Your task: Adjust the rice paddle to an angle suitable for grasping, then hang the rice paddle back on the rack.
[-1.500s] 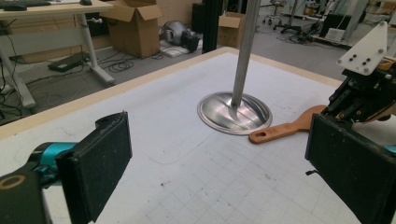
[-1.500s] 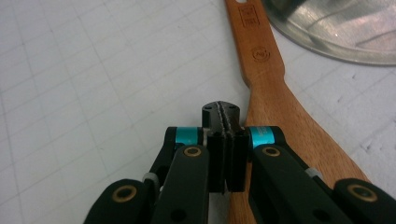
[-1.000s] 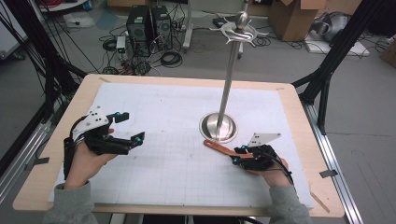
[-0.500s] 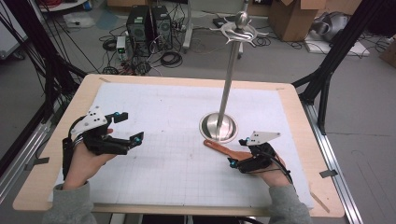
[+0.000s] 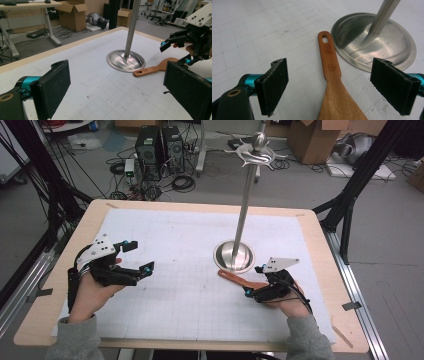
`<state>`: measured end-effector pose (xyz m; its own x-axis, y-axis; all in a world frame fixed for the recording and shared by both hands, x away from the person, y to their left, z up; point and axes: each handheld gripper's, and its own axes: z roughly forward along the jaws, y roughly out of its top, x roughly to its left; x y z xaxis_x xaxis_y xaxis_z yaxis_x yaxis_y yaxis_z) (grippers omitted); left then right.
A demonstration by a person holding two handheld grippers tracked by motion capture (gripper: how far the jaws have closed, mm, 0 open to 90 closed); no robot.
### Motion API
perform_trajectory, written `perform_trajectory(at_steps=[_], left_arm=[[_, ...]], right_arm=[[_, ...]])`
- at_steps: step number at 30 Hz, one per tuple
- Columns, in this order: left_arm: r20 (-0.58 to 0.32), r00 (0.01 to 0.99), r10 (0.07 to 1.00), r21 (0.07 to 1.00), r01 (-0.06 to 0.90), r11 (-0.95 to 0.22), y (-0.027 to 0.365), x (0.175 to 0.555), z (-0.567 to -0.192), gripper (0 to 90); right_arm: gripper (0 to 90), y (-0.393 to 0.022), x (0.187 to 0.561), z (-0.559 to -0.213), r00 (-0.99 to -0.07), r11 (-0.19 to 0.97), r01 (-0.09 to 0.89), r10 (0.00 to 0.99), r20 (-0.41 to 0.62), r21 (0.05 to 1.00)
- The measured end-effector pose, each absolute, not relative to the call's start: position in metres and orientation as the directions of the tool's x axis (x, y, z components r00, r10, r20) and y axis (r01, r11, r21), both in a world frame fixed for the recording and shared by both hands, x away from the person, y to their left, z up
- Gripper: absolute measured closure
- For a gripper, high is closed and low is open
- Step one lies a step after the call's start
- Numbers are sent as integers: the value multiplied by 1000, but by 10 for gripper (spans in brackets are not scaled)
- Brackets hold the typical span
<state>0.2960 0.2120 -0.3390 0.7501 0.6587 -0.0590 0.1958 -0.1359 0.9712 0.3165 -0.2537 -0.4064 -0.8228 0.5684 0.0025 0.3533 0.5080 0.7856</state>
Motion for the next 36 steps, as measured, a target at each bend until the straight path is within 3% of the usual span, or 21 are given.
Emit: perform_trajectory(at_steps=[20,36], left_arm=[[-65,747,662,969,205,-135,215,296,-341,76],[-64,741,668,968,210,-139,219,293,-342,76]], right_arm=[[140,-236,337,-407,-849,637,412,528,20,651],[113,-225,351,-413,-833,698,474,553,16,537]])
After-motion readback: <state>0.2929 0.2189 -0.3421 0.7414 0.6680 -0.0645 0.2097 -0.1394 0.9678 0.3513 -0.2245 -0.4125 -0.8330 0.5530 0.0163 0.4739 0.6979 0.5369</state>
